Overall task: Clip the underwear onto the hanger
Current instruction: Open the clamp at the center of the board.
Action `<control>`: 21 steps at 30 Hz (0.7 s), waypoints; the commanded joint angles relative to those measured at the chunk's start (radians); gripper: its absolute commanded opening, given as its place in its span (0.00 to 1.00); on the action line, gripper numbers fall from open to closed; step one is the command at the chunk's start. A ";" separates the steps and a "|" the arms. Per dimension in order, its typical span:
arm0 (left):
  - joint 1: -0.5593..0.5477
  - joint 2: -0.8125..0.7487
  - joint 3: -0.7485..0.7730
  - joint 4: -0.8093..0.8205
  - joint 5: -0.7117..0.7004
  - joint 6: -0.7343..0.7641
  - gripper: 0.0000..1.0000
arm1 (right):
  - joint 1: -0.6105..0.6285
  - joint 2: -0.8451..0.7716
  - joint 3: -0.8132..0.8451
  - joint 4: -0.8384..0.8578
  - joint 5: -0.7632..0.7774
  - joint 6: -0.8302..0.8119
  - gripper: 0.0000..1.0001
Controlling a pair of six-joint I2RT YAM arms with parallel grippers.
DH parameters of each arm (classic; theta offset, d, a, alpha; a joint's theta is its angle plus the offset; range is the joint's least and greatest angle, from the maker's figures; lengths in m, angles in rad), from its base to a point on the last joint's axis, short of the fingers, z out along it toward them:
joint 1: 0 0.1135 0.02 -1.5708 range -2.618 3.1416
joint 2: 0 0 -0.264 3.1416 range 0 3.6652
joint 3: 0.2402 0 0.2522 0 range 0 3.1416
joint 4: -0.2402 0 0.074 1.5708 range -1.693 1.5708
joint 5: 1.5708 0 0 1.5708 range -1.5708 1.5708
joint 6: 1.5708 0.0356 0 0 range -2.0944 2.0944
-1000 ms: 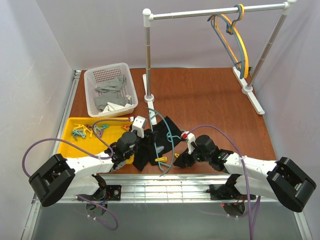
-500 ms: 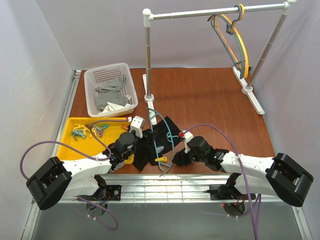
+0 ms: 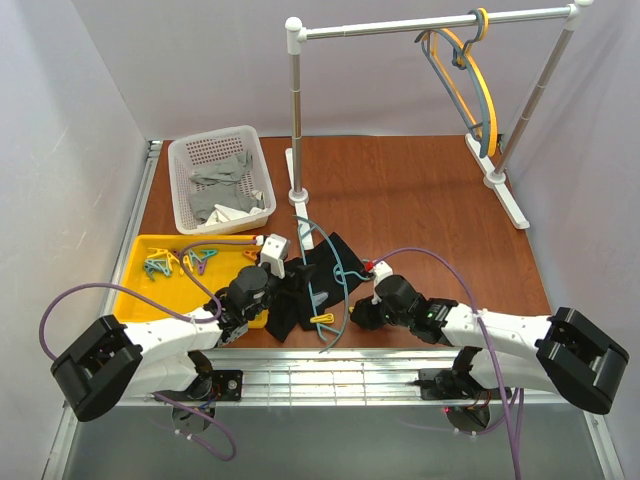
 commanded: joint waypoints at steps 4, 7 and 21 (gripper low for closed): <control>0.008 -0.042 -0.016 0.017 0.021 -0.003 0.82 | 0.045 0.071 0.002 -0.244 0.101 0.087 0.52; 0.008 -0.055 -0.024 0.019 0.024 -0.005 0.82 | 0.056 0.082 0.005 -0.261 0.126 0.109 0.50; 0.010 -0.049 -0.032 0.046 0.047 -0.010 0.82 | 0.198 0.148 0.019 -0.320 0.166 0.232 0.42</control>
